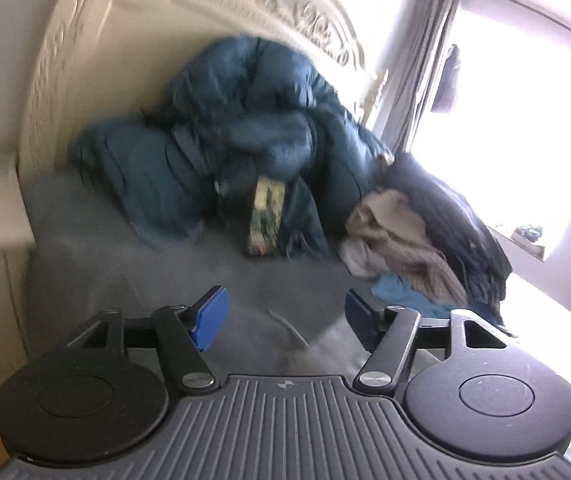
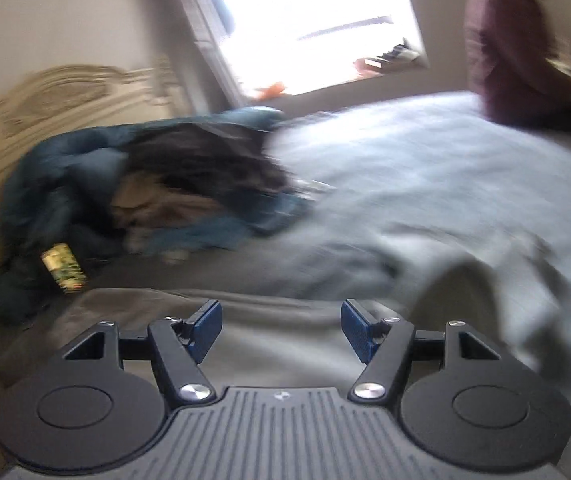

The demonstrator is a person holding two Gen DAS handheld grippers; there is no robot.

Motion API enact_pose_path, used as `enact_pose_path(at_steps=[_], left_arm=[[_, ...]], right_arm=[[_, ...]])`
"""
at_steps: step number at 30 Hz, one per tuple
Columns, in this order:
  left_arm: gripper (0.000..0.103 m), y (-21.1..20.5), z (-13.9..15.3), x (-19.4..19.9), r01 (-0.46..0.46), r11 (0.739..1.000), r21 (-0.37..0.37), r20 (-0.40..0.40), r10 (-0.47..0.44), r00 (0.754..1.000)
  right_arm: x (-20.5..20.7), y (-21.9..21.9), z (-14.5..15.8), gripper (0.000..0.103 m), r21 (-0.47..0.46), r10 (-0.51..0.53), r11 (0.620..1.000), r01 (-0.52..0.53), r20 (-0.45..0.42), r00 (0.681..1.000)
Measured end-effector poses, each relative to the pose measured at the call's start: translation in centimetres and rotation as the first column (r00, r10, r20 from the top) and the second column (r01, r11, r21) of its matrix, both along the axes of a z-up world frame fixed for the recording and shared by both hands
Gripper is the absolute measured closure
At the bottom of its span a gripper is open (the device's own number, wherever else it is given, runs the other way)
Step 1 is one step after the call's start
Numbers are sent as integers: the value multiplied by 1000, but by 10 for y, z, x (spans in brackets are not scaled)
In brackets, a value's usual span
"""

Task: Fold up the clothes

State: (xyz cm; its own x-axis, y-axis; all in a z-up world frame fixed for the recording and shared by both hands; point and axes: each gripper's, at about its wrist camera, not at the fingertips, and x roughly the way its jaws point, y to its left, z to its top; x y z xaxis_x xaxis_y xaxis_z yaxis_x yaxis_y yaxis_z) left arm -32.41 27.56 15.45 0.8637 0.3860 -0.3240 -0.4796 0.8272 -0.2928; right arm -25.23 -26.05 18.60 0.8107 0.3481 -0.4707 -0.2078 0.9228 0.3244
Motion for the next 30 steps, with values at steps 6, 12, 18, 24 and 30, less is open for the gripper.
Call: enact_pose_path(at_steps=[6, 12, 18, 24, 30], left_arm=[[20, -7, 18, -12, -48, 983, 175, -33, 55, 998], [20, -17, -39, 16, 136, 989, -61, -106, -142, 984], [20, -43, -89, 58, 276, 937, -213, -116, -304, 945], [25, -46, -110, 85, 309, 905, -293, -111, -354, 929], [35, -36, -136, 102, 303, 887, -349, -148, -371, 917]], right_arm=[[35, 84, 18, 33, 7, 249, 968, -250, 96, 964], [56, 159, 12, 32, -72, 380, 925, -373, 147, 913], [84, 210, 2, 32, -164, 465, 880, -446, 111, 878], [125, 258, -12, 33, -236, 578, 802, -548, 77, 813], [186, 322, -37, 33, -208, 688, 708, -675, -12, 725]])
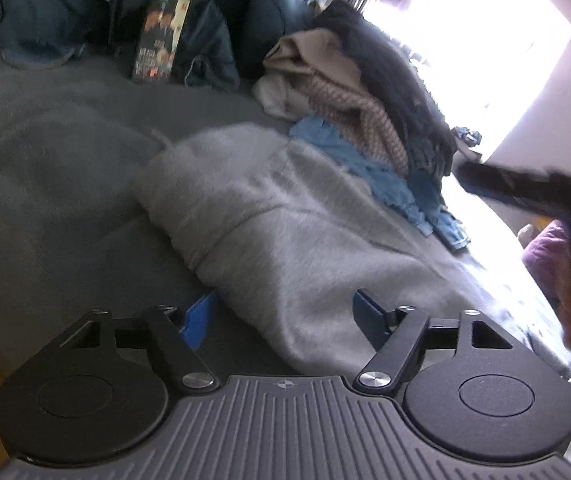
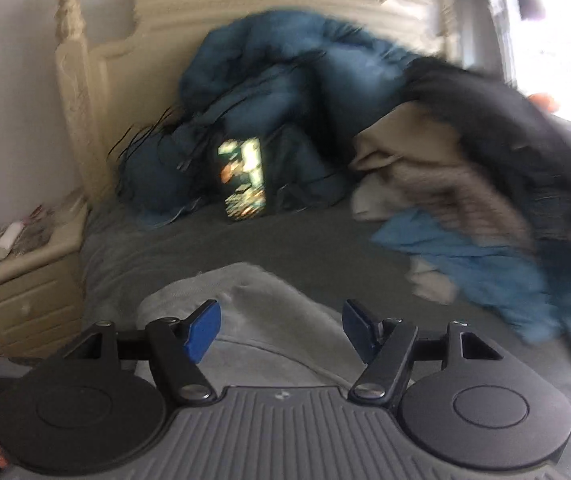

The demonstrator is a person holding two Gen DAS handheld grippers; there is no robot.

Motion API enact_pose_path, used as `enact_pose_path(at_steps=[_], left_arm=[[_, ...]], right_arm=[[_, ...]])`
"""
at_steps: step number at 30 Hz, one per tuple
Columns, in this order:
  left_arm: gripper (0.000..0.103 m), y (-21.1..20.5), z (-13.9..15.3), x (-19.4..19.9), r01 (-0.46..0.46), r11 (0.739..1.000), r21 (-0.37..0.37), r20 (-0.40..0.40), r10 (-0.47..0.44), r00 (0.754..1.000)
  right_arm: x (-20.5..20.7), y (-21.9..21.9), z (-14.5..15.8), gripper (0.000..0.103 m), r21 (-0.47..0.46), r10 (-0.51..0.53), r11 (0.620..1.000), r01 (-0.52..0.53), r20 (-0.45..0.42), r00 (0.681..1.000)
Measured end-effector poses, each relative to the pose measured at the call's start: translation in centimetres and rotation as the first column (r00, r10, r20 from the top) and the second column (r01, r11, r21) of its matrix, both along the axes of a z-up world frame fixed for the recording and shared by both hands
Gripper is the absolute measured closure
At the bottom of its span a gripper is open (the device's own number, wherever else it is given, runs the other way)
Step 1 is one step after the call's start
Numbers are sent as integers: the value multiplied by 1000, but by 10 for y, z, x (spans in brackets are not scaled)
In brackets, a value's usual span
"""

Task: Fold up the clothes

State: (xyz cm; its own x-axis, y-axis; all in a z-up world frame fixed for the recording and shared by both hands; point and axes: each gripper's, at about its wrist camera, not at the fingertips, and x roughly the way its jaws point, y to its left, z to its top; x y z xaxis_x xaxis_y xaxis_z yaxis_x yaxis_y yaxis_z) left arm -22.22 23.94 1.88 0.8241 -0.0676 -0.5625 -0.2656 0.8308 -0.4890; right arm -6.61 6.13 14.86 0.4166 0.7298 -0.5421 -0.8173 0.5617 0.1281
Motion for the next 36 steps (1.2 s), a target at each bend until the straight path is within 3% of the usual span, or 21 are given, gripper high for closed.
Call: enact_pose_path(at_steps=[4, 10, 12, 13, 14, 17, 24, 29, 36], left_arm=[[39, 8, -19, 3, 5, 999, -44, -6, -5, 1000], [39, 13, -30, -2, 41, 999, -27, 61, -40, 997], [40, 13, -33, -5, 54, 998, -18, 85, -52, 995], [40, 14, -34, -6, 59, 998, -15, 95, -58, 994], [40, 15, -34, -7, 65, 998, -12, 103, -63, 993], [41, 17, -35, -8, 75, 997, -19, 116, -73, 991], [44, 25, -36, -12, 92, 993, -69, 131, -82, 988], [43, 27, -32, -11, 95, 991, -98, 129, -82, 988], [39, 25, -26, -8, 101, 989, -103, 128, -88, 988]], right_arm=[[41, 41, -25, 32, -41, 52, 998, -53, -38, 998], [72, 76, -56, 33, -122, 99, 986, -111, -99, 990], [67, 78, -60, 51, -131, 118, 983, -130, -100, 988], [65, 79, -62, 68, -135, 127, 981, -140, -100, 987], [60, 80, -63, 78, -140, 139, 979, -150, -91, 986], [28, 80, -60, 96, -178, 166, 971, -158, 32, 986], [-58, 72, -42, 99, -231, 226, 960, -159, 303, 926], [-57, 66, -34, 100, -255, 187, 961, -106, 320, 929], [7, 72, -40, 101, -267, 90, 963, -37, 191, 978]])
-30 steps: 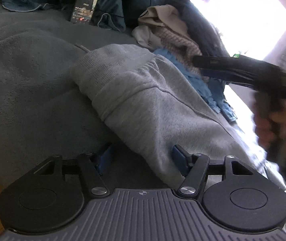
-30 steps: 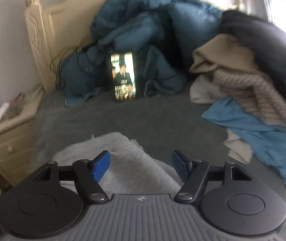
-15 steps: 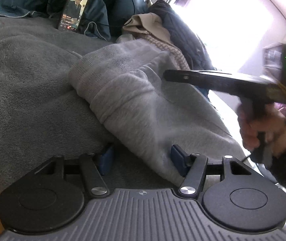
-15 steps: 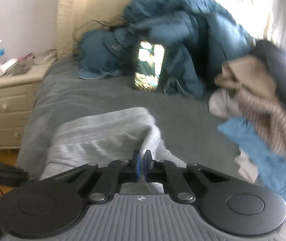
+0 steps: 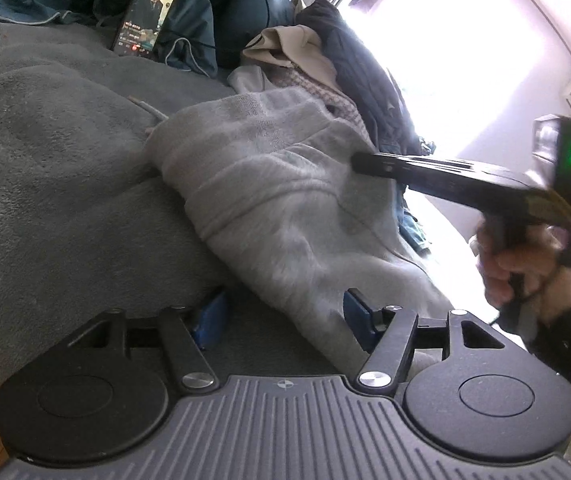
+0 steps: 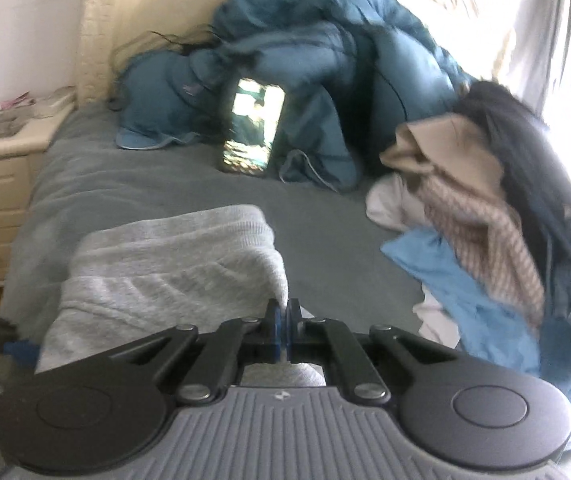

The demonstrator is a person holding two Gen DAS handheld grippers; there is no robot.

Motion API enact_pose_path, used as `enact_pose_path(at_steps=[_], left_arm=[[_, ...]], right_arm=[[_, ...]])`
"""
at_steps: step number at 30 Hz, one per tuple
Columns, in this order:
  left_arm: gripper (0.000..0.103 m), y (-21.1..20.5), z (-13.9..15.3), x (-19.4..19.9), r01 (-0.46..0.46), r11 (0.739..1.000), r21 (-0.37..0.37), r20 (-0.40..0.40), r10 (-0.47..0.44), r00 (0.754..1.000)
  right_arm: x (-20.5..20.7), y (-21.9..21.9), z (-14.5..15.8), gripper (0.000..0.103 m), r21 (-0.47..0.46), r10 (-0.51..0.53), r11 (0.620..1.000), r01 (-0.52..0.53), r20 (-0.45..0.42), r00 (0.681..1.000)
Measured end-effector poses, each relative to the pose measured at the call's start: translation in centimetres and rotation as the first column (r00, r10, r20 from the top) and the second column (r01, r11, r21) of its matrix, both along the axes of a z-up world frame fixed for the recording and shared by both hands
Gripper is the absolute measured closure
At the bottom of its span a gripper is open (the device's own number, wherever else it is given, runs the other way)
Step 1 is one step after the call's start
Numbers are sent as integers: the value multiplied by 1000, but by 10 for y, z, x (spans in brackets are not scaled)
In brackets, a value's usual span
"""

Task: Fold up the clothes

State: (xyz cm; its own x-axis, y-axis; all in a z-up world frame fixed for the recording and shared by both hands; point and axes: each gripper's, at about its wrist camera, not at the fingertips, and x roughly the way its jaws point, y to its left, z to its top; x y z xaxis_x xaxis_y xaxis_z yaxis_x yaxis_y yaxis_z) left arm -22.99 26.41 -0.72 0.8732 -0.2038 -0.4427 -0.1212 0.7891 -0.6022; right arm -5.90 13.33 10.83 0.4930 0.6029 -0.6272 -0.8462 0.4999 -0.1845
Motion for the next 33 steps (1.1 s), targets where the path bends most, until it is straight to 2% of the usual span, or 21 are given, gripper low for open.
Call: enact_pose_path(at_steps=[6, 10, 12, 14, 17, 20, 22, 24, 27, 31, 33], left_arm=[[39, 0, 3, -1, 4, 1000, 7, -17, -4, 1000], [35, 4, 18, -16, -16, 995, 94, 5, 16, 1000], [35, 10, 28, -25, -43, 990, 134, 33, 39, 999], [35, 20, 40, -28, -72, 988, 136, 78, 62, 995], [35, 25, 60, -17, -75, 987, 141, 161, 52, 986], [35, 26, 66, 9, -37, 988, 150, 210, 5, 978], [36, 23, 58, 33, -8, 988, 157, 172, -19, 985], [39, 10, 45, 57, 18, 988, 156, 98, -34, 995], [43, 0, 28, 75, 16, 982, 191, 30, -23, 999], [42, -10, 27, 75, 27, 966, 256, 15, -32, 999], [42, -12, 28, 74, 39, 957, 288, 0, -41, 999]], right_arm=[[17, 15, -21, 101, -45, -6, 999, 5, -26, 1000], [18, 13, -18, 101, -33, -21, 999, 20, -27, 999], [16, 13, -20, 101, -44, -16, 999, 15, -14, 1000], [18, 14, -25, 101, -60, -17, 998, 15, -20, 1000], [22, 17, -31, 101, -65, -22, 998, 20, -32, 999], [28, 17, -34, 101, -57, -30, 998, 27, -65, 997], [32, 17, -38, 101, -52, -35, 998, 30, -92, 995], [38, 16, -41, 101, -39, -43, 999, 39, -130, 991], [46, 14, -46, 100, -24, -56, 998, 52, -184, 981], [55, 13, -54, 99, -16, -61, 998, 59, -229, 972], [60, 9, -54, 91, -8, -67, 998, 67, -238, 969]])
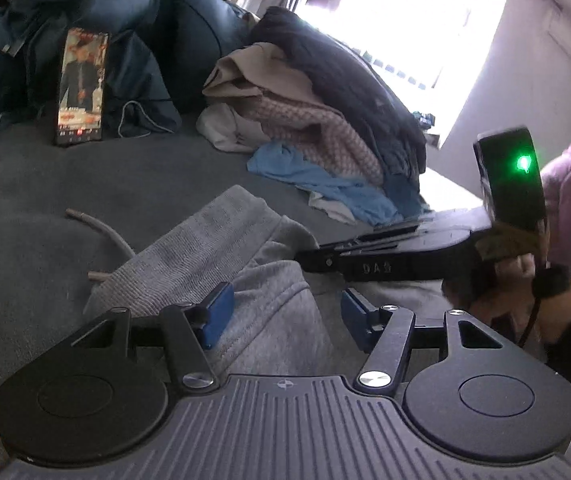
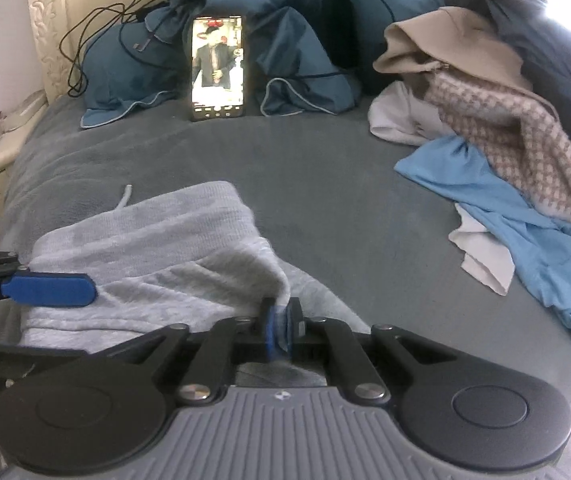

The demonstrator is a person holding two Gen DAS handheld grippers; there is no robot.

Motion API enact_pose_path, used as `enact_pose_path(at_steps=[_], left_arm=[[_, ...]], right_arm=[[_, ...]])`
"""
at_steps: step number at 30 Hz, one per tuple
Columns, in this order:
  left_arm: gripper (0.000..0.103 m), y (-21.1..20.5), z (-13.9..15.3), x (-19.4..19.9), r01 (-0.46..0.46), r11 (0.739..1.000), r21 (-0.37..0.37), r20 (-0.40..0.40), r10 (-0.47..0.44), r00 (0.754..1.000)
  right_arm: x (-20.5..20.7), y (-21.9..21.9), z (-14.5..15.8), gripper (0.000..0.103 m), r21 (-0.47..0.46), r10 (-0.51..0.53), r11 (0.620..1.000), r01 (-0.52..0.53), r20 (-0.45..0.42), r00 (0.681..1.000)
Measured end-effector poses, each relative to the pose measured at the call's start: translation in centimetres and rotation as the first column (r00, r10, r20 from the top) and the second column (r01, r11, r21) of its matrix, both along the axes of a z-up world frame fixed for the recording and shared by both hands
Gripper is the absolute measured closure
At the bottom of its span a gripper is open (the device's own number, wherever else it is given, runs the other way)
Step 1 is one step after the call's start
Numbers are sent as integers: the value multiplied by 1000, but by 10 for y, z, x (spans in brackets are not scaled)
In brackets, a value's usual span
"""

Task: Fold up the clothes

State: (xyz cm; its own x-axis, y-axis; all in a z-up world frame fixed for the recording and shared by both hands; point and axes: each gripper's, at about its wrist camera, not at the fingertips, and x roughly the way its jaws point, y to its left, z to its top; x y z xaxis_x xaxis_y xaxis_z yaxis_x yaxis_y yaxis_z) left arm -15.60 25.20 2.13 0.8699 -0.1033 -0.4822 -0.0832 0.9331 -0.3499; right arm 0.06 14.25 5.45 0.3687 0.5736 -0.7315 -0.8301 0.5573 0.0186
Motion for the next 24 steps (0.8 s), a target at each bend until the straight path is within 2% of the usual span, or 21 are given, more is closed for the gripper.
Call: enact_pose_path(at_steps=[4, 6, 8, 12, 17, 20, 24], left_arm=[[42, -4, 2, -2, 16, 999, 52, -23, -14, 1000], [42, -5, 1, -2, 24, 998, 62, -25, -22, 999], [42, -5, 0, 0, 31, 997, 68, -24, -29, 999], [42, -7, -1, -1, 45, 994, 96, -23, -43, 999], [42, -11, 0, 1, 43, 992, 123, -38, -39, 999], [42, -12, 1, 2, 40, 991, 128, -48, -34, 998], [42, -13, 1, 4, 38, 990, 134, -55, -31, 998]], right_arm=[[14, -41, 26, 72, 94, -57, 994, 60, -27, 998], [17, -81, 47, 70, 144, -111, 983, 113, -17, 994], [13, -121, 62, 66, 156, -159, 976, 154, 15, 987], [0, -186, 68, 64, 144, -176, 974, 175, -2, 984], [-25, -201, 43, 63, 67, -88, 994, 87, 13, 996], [-31, -196, 29, 63, 6, -70, 998, 70, 57, 996], [-34, -195, 18, 63, -16, -53, 998, 54, 43, 998]])
